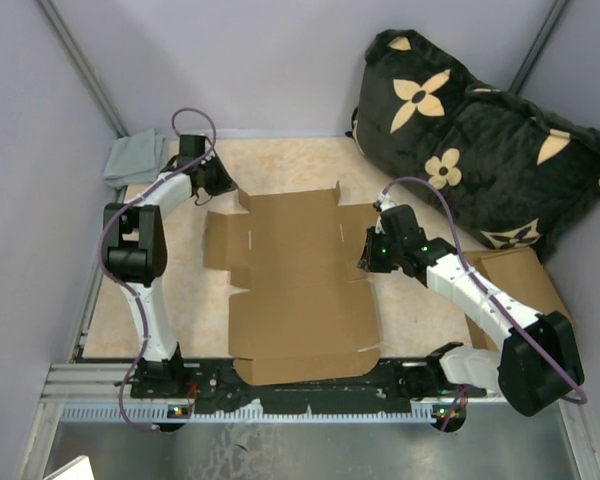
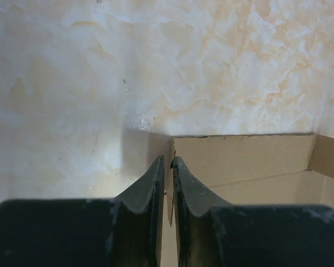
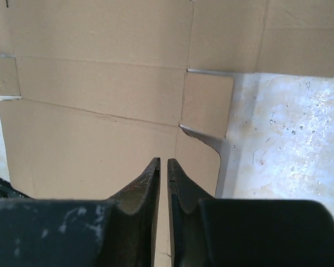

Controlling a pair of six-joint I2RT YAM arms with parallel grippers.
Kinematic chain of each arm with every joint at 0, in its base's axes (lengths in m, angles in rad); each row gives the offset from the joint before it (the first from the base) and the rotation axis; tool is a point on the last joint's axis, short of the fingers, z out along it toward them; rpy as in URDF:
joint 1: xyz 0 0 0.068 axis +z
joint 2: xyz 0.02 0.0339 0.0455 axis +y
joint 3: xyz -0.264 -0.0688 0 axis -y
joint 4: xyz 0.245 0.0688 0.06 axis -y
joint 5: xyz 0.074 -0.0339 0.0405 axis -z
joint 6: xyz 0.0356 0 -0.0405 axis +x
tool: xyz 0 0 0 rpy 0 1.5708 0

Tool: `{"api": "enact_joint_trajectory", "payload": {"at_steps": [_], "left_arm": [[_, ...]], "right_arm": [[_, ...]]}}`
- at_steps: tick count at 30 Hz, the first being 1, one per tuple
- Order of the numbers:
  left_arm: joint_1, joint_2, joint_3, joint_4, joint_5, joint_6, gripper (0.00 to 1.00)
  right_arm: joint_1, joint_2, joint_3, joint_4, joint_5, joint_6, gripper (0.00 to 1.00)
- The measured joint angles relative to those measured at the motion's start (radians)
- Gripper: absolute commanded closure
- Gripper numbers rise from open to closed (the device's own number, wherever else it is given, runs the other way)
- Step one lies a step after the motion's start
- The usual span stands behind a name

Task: Fold the paper box

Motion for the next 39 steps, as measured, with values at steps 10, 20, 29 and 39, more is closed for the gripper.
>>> {"api": "enact_joint_trajectory", "payload": {"at_steps": [10, 20, 29, 39], "left_arm": [[0.000, -0.013, -0.081, 0.053, 0.058, -0.044, 0.82], [-0.013, -0.013, -0.111, 0.165, 0.194, -0.159, 0.82], [-0.077, 0.002, -0.106, 0.200, 0.235, -0.200, 0.82], [-0.111, 0.134, -0.014, 0.169, 0.217, -0.200, 0.78]], "right_arm": [[0.000, 0.004, 0.000, 0.000, 0.003, -0.001, 0.87], [0.000, 0.058, 0.000, 0.008, -0.006, 0.000, 0.86], [0.000, 0.125, -0.023, 0.042, -0.040, 0.003, 0.86], [0.000, 0.125, -0.023, 0.045, -0.040, 0.002, 0.83]]}}
